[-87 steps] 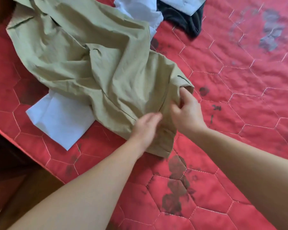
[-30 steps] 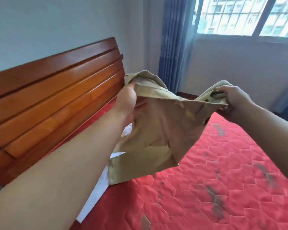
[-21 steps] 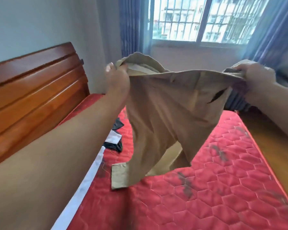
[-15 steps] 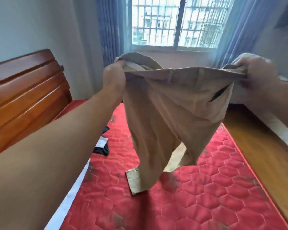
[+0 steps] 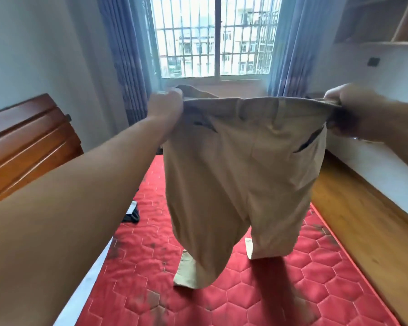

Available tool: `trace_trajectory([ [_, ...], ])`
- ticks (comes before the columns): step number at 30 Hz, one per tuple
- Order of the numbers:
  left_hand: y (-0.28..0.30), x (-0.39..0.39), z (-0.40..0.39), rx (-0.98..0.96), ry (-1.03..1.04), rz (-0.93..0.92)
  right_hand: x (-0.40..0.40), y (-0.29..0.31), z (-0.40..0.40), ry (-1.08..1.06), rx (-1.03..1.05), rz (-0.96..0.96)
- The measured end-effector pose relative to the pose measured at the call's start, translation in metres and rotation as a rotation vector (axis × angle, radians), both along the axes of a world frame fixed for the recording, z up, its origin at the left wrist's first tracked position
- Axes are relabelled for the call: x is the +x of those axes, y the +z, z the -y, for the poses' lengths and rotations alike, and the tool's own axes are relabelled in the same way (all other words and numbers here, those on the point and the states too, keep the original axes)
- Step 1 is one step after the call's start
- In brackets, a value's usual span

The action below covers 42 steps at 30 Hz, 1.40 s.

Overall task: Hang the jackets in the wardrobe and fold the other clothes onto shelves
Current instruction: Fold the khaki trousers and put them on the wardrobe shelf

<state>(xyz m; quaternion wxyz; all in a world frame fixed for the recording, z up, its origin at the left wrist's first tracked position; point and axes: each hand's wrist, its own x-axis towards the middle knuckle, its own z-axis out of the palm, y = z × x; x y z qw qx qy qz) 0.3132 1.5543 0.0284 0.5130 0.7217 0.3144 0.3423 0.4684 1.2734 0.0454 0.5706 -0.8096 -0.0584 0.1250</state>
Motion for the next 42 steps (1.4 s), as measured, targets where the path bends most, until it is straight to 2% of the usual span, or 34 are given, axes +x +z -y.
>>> trace_trajectory([
  [5,-0.069,0.021,-0.005,0.011,-0.112,-0.274,0.022,-0.072,0.001,0.103,-0.286,-0.245],
  [8,-0.114,0.044,-0.021,-0.027,-0.235,-0.556,0.047,-0.133,-0.012,0.152,-0.445,-0.404],
  [11,-0.155,0.072,-0.040,0.003,-0.348,-0.855,0.070,-0.195,-0.042,0.159,-0.472,-0.520],
  [13,-0.181,0.097,-0.055,-0.050,-0.386,-0.943,0.084,-0.227,-0.075,0.128,-0.396,-0.567],
  [15,-0.196,0.129,-0.072,-0.210,-0.384,-0.817,0.097,-0.234,-0.118,0.087,-0.256,-0.543],
  [18,-0.168,0.199,-0.103,-0.346,-0.263,-0.207,0.130,-0.185,-0.189,0.037,0.115,-0.315],
  [21,-0.080,0.255,-0.130,-0.399,-0.265,0.295,0.179,-0.091,-0.229,-0.028,0.510,-0.050],
  [22,-0.050,0.264,-0.137,-0.409,-0.291,0.397,0.193,-0.062,-0.231,-0.036,0.581,0.030],
  [25,0.012,0.274,-0.147,-0.463,-0.389,0.575,0.212,0.000,-0.223,-0.052,0.537,0.300],
  [28,0.021,0.269,-0.142,-0.498,-0.342,0.610,0.228,0.000,-0.206,-0.136,0.490,0.348],
  [32,-0.045,0.260,-0.140,-0.417,-0.142,0.540,0.220,-0.065,-0.191,-0.301,0.444,0.304],
  [35,-0.136,0.234,-0.124,-0.416,0.010,0.367,0.179,-0.158,-0.177,-0.412,0.363,0.144],
  [38,-0.255,0.196,-0.107,-0.398,0.242,-0.003,0.155,-0.273,-0.151,-0.496,0.182,-0.102],
  [42,-0.395,0.131,-0.082,-0.390,0.209,-0.461,0.105,-0.399,-0.110,-0.412,-0.074,-0.329],
])
